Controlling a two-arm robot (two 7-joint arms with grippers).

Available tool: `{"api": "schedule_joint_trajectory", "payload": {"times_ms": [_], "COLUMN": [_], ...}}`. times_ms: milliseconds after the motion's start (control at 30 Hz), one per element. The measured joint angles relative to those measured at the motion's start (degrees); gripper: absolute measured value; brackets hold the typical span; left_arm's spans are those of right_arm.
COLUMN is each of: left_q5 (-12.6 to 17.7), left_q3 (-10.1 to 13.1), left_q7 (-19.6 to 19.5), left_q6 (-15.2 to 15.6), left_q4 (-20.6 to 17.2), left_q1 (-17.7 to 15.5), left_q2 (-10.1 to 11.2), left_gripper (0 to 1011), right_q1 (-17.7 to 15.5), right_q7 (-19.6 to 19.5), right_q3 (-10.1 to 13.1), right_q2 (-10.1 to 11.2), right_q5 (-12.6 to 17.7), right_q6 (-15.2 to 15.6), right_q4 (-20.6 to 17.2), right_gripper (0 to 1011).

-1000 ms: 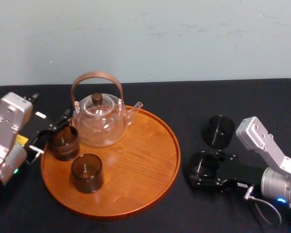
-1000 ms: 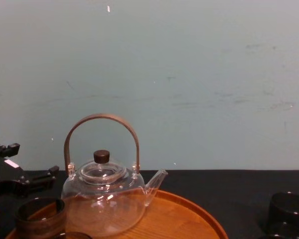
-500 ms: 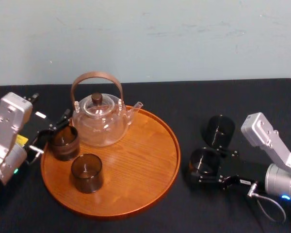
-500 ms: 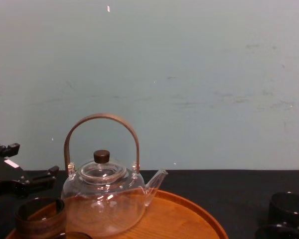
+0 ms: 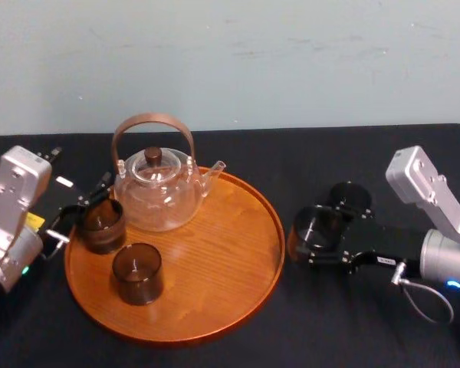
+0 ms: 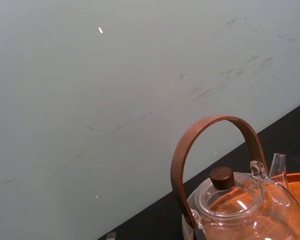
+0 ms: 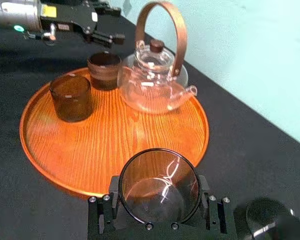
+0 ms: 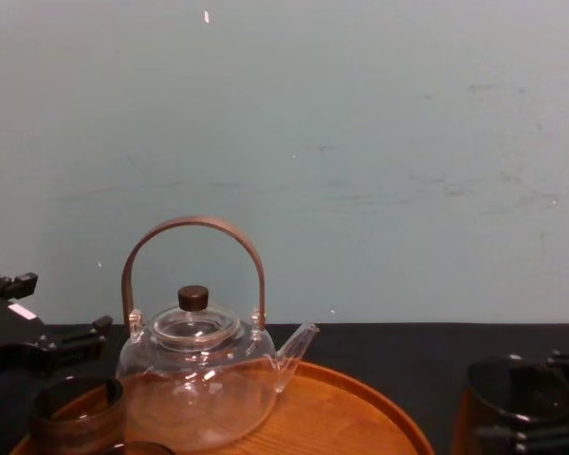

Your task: Pick up the glass from the table and place it on the tray.

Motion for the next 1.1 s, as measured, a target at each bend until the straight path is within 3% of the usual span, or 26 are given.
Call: {"api": "schedule_joint_trajectory", "payload": {"times_ms": [133,567,1100], "left_q5": [0.00,0.00,0.00], "left_q3": [0.00,0.00,0.00], "left_q7": [0.00,0.00,0.00], "left_q6": [0.00,0.00,0.00], "left_q4": [0.00,0.00,0.00], "left_q1": [0.00,0.00,0.00], "left_q2": [0.00,0.00,0.00], "left_gripper": [1001,1001,1001], "right_q1": [1.46,8.21,11.39], "right_q7": [0.30,2.39,3.86], "right_q3": [-1.04,-7.17,-11.87], "right_q2": [-0.65,-5.66,-9.65], "right_q5": [-0.45,-2.98,-4.13], "right_q6": [-0.26,-1.59,-3.19], "right_q4": [0.48,3.97,7.28], "right_gripper": [908,908,908]}}
